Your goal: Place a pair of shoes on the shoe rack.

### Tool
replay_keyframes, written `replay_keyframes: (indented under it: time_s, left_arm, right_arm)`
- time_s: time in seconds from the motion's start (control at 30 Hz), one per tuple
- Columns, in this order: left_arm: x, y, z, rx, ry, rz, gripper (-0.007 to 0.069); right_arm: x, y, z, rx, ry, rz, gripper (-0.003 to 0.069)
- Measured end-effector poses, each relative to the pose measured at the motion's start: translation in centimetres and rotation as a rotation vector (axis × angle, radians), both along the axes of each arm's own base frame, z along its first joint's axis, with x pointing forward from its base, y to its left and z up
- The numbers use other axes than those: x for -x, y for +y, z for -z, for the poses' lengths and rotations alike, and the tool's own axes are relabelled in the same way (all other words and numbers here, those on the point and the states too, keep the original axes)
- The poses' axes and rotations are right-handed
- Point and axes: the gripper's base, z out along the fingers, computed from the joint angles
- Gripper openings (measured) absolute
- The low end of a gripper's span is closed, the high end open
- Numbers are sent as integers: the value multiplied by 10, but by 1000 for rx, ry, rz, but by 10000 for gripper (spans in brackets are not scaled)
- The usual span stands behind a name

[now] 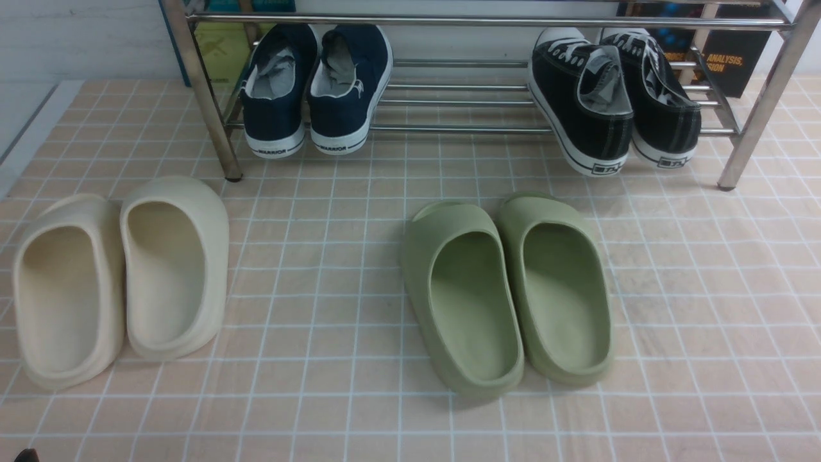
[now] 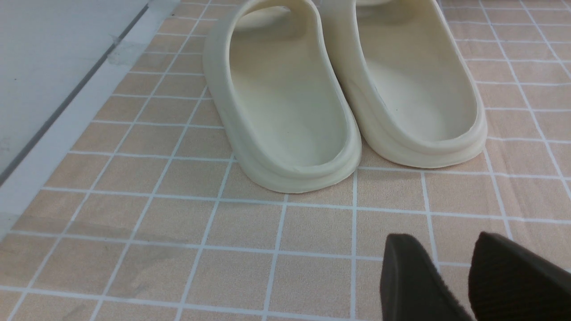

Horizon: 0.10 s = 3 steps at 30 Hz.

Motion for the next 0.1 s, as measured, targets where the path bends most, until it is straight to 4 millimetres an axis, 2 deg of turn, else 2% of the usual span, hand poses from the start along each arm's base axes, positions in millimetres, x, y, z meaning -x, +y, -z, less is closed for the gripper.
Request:
replay_keyframes:
  time_s: [0.1]
  left_arm:
    - [0, 0, 0, 0, 0, 0, 238]
  right_arm:
    - [0, 0, 0, 0, 0, 0, -5]
